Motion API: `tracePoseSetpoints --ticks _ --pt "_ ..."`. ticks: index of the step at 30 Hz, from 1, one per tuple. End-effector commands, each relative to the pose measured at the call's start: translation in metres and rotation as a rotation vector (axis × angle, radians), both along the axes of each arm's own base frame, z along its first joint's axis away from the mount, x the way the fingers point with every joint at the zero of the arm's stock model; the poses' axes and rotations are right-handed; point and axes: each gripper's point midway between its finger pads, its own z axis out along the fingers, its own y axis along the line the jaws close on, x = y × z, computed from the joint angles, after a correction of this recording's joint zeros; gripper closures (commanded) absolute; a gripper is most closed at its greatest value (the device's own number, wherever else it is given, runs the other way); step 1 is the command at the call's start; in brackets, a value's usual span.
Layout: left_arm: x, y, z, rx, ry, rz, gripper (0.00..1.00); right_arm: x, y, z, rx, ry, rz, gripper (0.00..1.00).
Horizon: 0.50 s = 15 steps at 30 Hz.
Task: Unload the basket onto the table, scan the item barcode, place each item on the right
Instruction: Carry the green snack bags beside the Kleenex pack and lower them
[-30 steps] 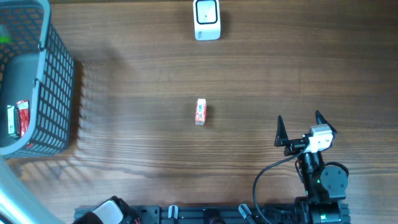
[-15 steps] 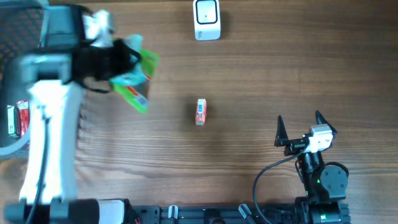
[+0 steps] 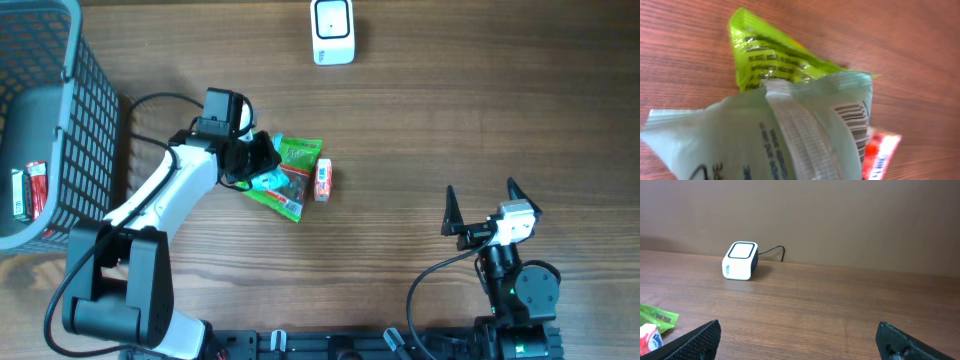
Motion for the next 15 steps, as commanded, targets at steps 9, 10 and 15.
tracePoseSetpoints --ticks 9,10,15 --pt "0.012 -0.005 0.001 0.032 -0.124 -0.149 0.0 0.0 -0.002 0.0 -0.002 -0.003 -0.011 0.0" --pt "0.01 -0.003 -0.001 0.048 -0.116 -0.151 0.0 0.0 -0.002 0.0 -0.002 -0.002 -0.012 0.0" --pt "0.025 0.011 0.008 0.151 -0.187 -0.158 0.0 0.0 -0.002 0.0 -0.001 -0.003 -0.012 0.0"
